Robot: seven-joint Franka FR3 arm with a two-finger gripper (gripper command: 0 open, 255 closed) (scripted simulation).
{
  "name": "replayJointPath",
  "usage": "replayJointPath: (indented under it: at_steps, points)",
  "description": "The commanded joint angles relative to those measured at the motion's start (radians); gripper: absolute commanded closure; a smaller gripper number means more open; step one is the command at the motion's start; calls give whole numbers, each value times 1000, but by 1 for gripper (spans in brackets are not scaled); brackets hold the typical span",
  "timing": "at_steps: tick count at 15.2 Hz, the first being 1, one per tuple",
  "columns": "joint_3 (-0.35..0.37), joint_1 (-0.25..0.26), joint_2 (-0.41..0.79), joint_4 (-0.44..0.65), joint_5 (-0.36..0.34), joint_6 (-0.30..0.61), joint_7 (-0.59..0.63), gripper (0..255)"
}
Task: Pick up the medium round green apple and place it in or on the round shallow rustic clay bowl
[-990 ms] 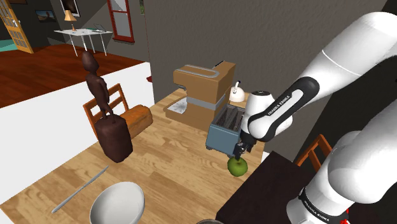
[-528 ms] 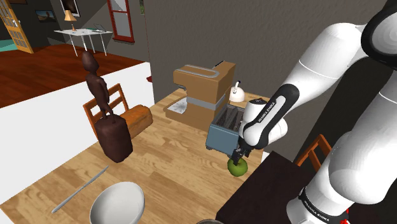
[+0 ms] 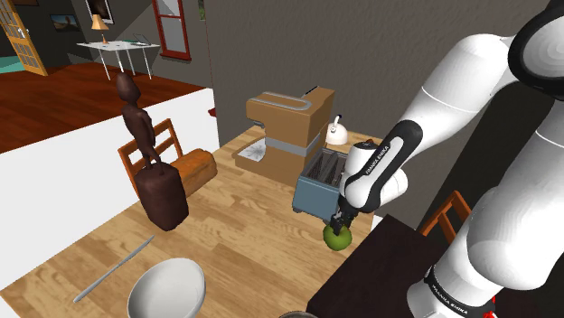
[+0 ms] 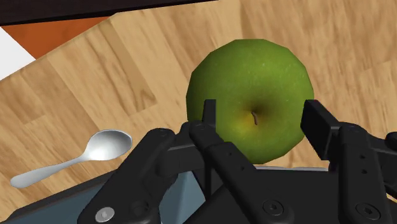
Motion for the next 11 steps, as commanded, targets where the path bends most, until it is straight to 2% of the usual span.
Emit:
replayJointPath:
  at_steps: [1, 9, 11]
  points:
    - [0, 0, 0, 0, 0, 0, 0, 255]
    - [0, 0, 0, 0, 0, 0, 0, 255]
    - [-6, -5, -47, -6, -39, -40, 28, 255]
